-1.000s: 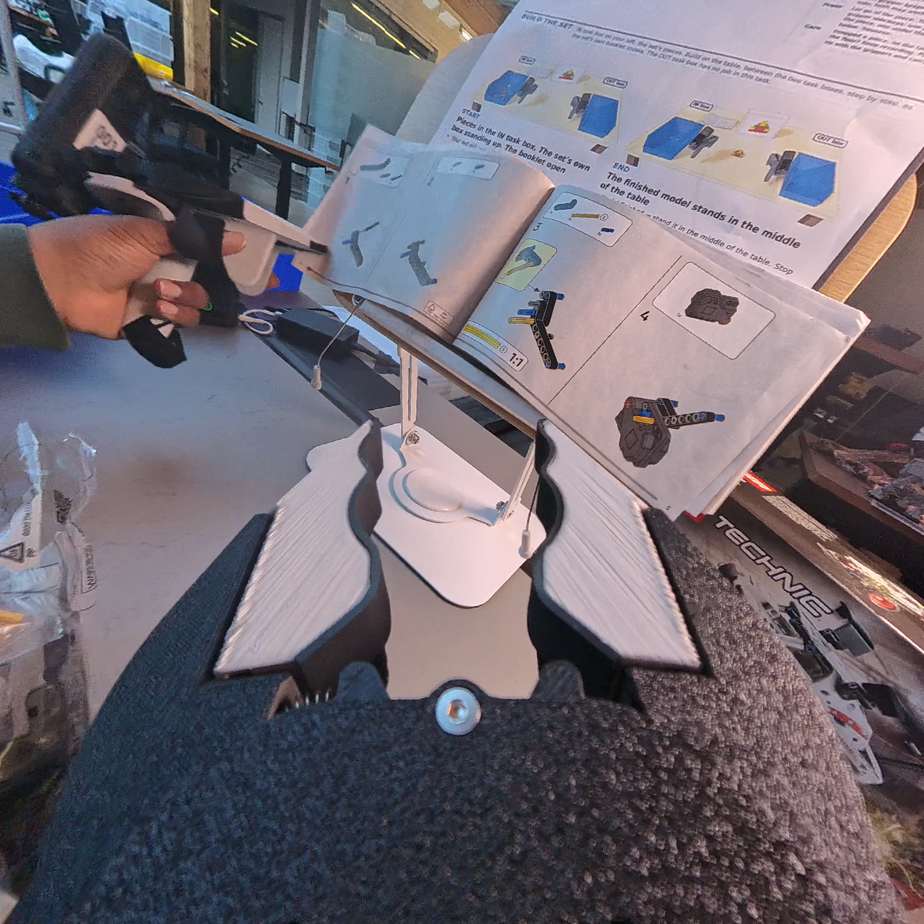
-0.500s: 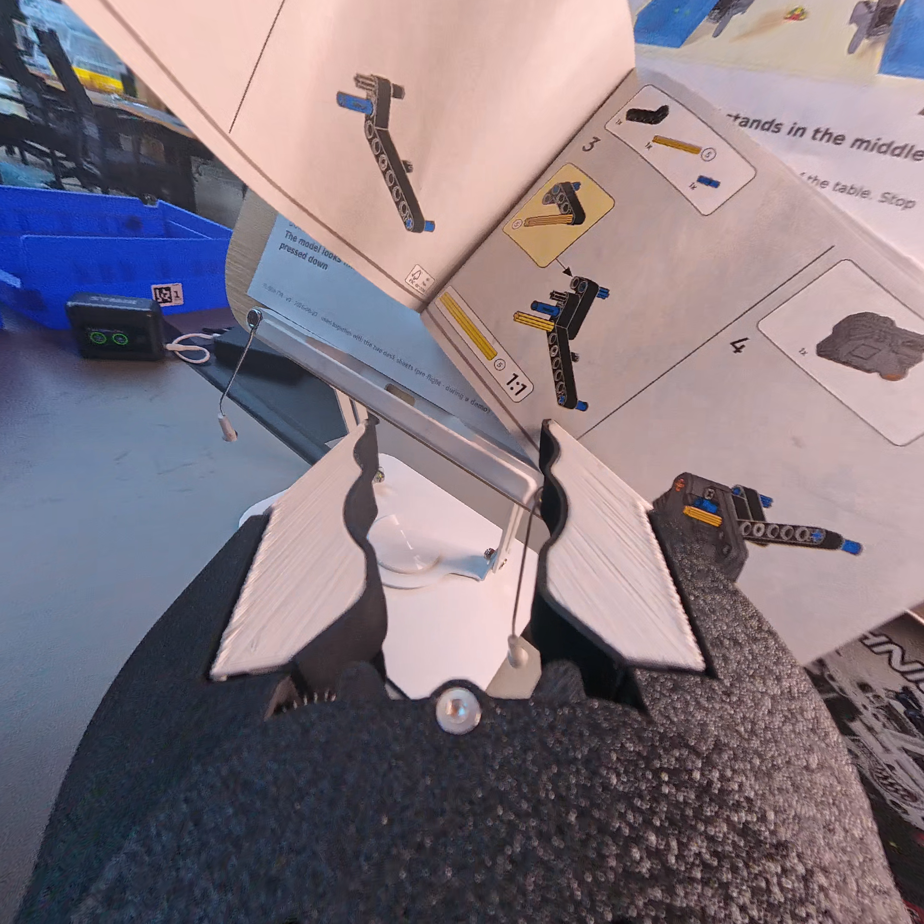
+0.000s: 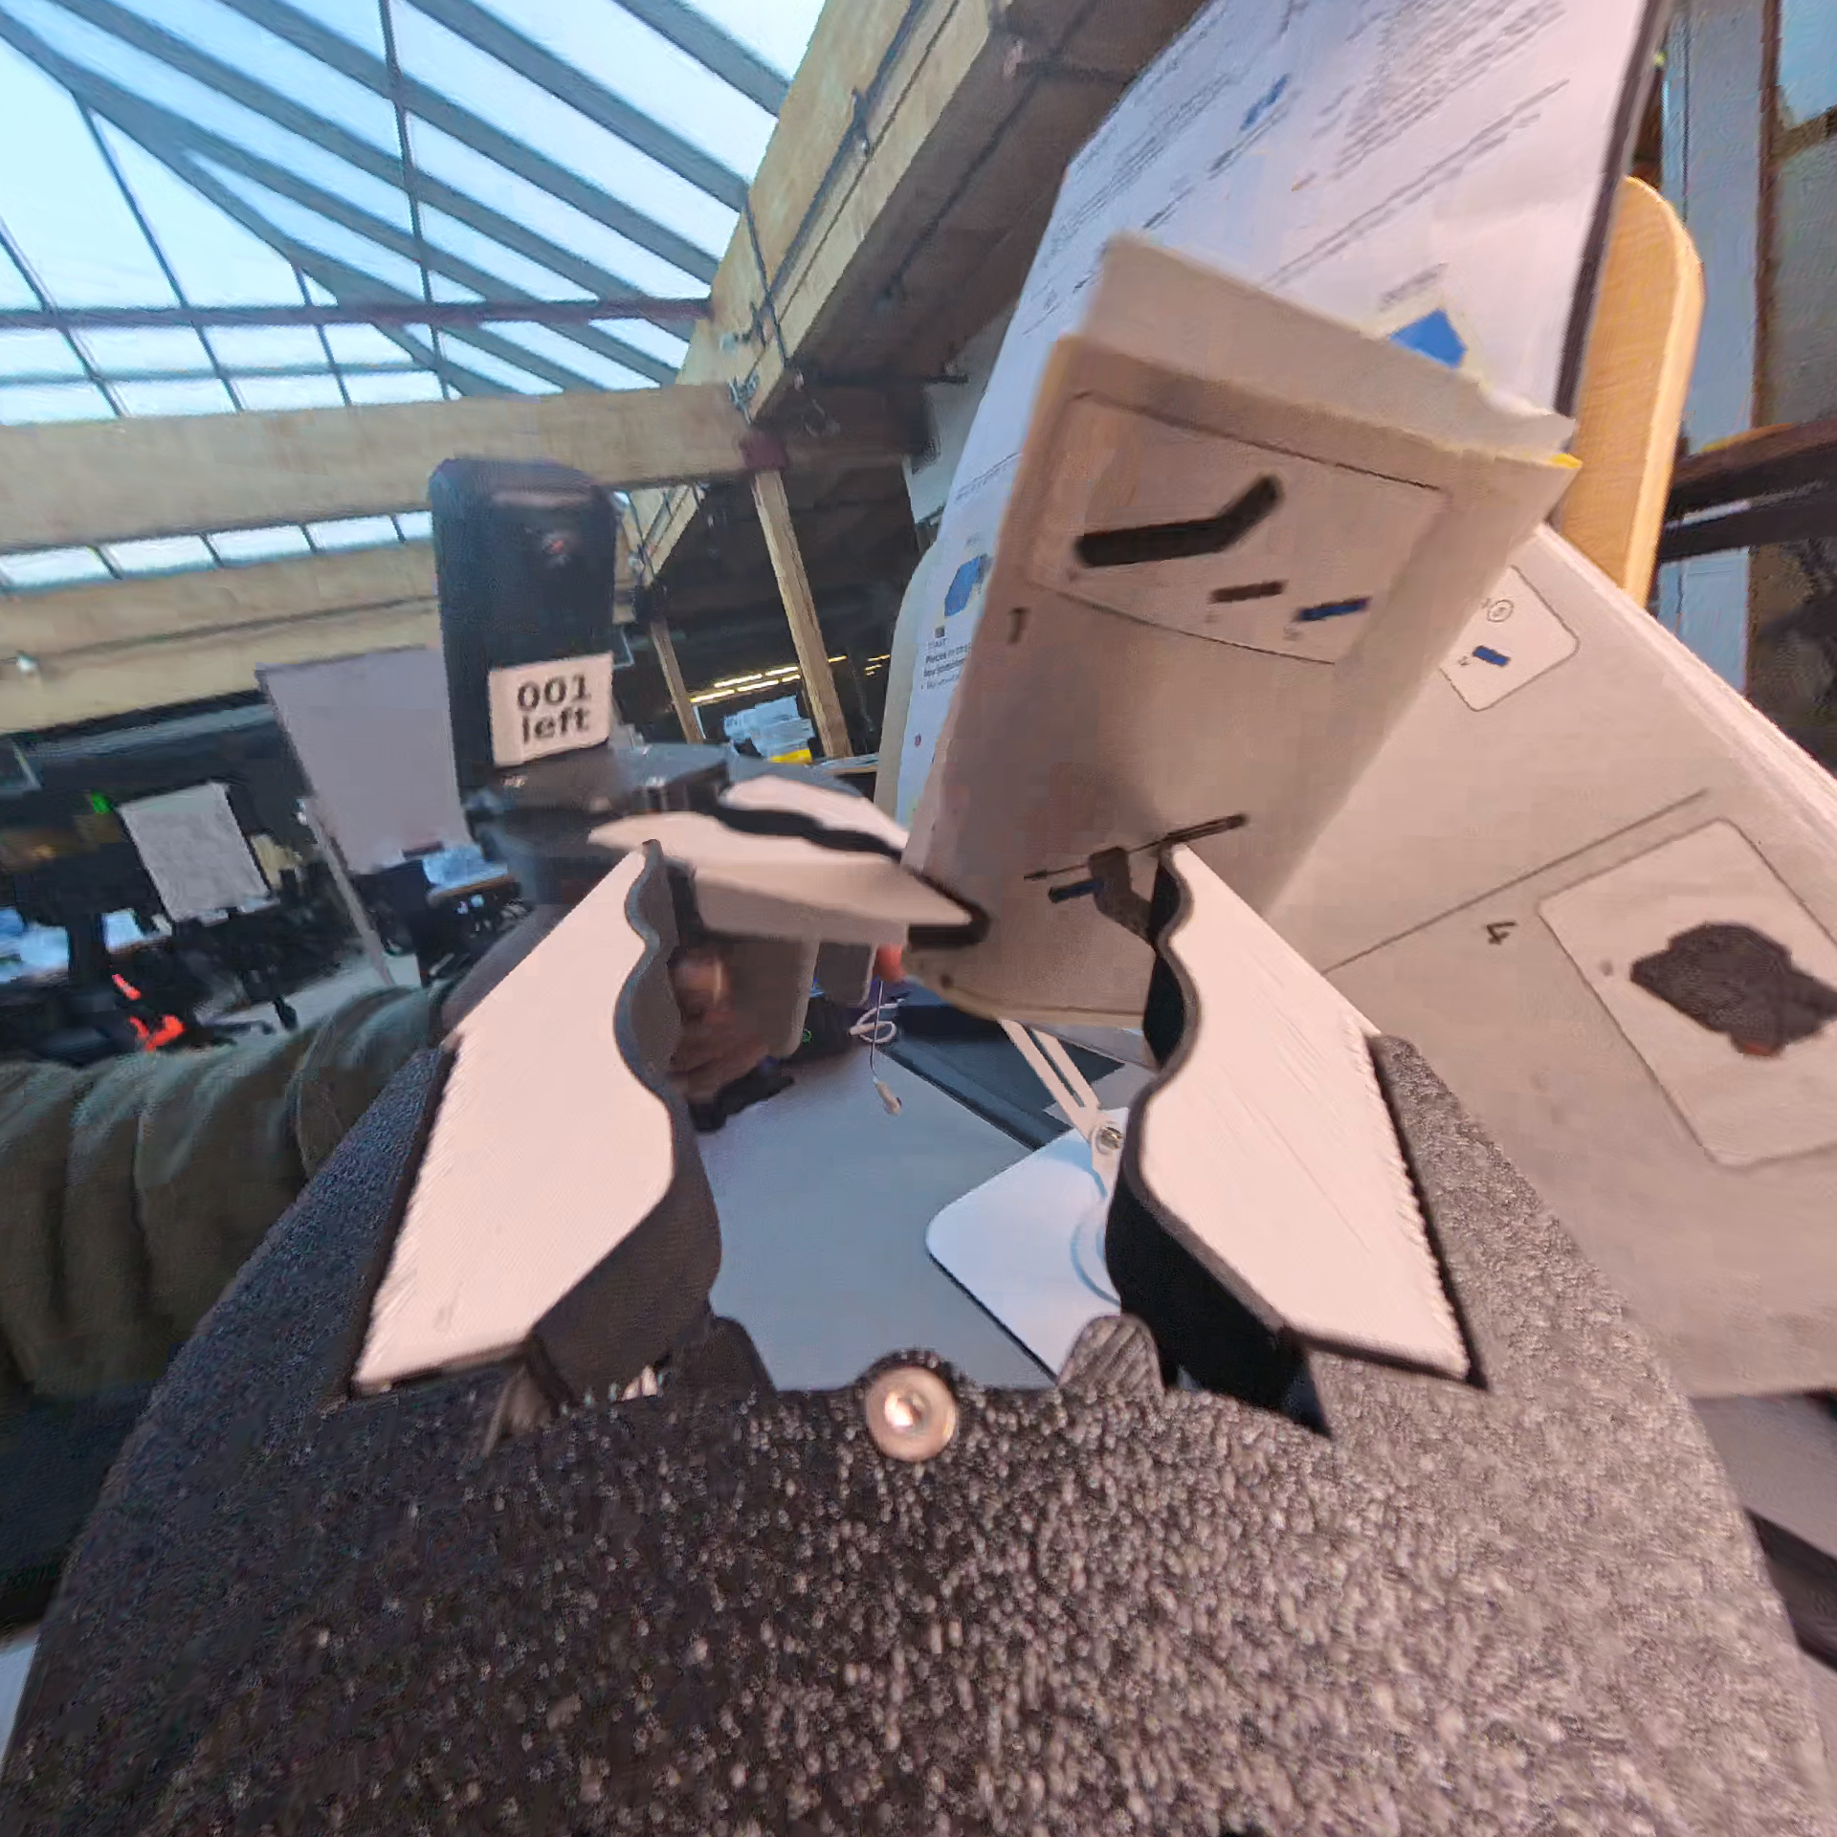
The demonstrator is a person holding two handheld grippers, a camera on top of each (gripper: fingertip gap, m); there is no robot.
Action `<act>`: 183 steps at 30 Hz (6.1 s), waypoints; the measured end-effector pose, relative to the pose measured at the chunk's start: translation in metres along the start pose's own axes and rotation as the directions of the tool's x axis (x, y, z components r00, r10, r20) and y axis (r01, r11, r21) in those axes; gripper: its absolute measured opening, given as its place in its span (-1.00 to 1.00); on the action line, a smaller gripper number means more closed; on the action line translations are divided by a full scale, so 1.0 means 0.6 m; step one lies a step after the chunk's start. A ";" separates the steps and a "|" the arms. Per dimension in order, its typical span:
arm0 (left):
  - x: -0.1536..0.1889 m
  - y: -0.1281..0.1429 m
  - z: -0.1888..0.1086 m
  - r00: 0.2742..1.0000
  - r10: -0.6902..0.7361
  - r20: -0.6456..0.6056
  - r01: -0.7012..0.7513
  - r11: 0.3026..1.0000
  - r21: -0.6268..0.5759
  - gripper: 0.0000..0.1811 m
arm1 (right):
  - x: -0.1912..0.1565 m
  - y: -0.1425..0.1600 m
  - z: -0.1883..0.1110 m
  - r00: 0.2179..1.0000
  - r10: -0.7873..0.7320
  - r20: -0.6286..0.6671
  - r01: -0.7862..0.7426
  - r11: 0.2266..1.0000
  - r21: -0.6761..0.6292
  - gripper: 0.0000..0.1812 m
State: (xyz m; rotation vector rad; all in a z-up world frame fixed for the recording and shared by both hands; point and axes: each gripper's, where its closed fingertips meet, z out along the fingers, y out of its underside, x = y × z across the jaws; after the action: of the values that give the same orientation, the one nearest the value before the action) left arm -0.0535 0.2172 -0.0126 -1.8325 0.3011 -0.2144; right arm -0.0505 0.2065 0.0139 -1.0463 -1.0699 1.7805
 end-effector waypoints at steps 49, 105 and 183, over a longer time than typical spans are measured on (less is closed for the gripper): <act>0.172 0.077 -0.124 0.447 -0.528 -0.722 0.595 0.778 -0.200 -0.29 | -0.232 -0.147 0.076 0.833 -0.013 0.553 0.140 0.972 -0.189 -1.00; -0.063 0.460 -0.228 0.975 -0.038 0.217 0.137 0.876 -0.463 -0.43 | -0.003 0.405 -0.157 0.909 -0.378 0.176 0.324 0.375 -0.868 -1.00; 0.436 0.149 -0.454 1.000 0.029 -0.010 -0.025 0.964 0.264 0.31 | -0.511 0.340 -0.172 0.960 -0.174 0.220 0.262 0.839 -0.478 0.33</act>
State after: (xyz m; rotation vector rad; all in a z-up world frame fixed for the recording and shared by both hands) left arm 0.1049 -0.1370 -0.0255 -1.5624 0.2925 -0.2370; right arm 0.1068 -0.1108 -0.1298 -1.0274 -1.7554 1.4505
